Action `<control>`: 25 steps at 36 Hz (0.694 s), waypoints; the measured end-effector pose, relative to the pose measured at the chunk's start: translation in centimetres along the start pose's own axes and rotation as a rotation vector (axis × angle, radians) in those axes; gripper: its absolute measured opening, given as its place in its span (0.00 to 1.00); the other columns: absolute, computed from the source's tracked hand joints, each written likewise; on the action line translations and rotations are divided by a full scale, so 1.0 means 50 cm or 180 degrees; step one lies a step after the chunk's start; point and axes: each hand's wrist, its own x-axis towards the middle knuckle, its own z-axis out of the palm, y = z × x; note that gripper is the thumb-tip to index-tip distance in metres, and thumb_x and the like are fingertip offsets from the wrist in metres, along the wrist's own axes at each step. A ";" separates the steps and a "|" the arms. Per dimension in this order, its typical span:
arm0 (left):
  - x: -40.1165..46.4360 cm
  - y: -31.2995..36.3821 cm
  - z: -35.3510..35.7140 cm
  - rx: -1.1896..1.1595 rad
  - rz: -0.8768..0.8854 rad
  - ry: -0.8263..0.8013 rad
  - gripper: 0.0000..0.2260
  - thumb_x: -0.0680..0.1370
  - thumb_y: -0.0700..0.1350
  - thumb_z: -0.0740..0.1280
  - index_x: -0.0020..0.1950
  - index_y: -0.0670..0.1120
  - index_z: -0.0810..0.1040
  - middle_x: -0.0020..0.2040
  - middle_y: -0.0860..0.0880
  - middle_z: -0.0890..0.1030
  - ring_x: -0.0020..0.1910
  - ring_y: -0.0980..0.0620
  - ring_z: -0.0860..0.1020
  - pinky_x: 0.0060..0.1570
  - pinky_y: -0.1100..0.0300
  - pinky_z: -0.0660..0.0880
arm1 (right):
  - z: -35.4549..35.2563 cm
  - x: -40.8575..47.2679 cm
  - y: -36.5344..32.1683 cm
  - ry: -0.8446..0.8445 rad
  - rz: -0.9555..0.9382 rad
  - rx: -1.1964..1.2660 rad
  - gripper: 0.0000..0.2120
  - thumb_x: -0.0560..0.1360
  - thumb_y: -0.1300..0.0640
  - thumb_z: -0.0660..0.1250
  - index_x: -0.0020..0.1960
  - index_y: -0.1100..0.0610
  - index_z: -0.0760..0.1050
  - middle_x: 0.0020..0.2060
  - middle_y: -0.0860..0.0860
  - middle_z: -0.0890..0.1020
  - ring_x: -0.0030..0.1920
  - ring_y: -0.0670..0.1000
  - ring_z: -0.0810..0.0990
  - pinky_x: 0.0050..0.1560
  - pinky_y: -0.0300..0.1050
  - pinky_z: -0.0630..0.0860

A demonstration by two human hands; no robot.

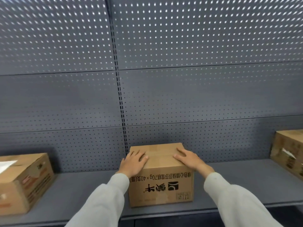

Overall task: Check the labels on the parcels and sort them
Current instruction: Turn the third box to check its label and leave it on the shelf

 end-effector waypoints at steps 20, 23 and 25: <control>-0.026 -0.011 0.014 -0.0816 -0.0286 0.0523 0.26 0.83 0.62 0.61 0.78 0.53 0.69 0.84 0.49 0.54 0.81 0.44 0.52 0.78 0.42 0.56 | 0.021 -0.018 0.035 0.0141 0.0366 0.1053 0.53 0.68 0.29 0.71 0.82 0.41 0.46 0.78 0.54 0.65 0.76 0.61 0.64 0.72 0.60 0.68; -0.029 -0.011 0.001 -0.1643 -0.0678 0.0458 0.28 0.81 0.56 0.68 0.79 0.49 0.66 0.79 0.45 0.63 0.77 0.42 0.63 0.74 0.46 0.64 | 0.018 -0.028 0.029 0.0181 0.0386 0.0997 0.48 0.72 0.31 0.69 0.83 0.48 0.53 0.76 0.55 0.67 0.72 0.58 0.69 0.66 0.52 0.71; -0.029 -0.009 -0.007 -0.2023 -0.0842 0.0371 0.30 0.80 0.54 0.70 0.79 0.49 0.64 0.76 0.46 0.69 0.73 0.43 0.69 0.69 0.49 0.68 | 0.015 -0.040 0.022 0.0242 0.0255 0.0971 0.36 0.78 0.37 0.65 0.79 0.53 0.62 0.72 0.55 0.73 0.63 0.53 0.72 0.58 0.47 0.71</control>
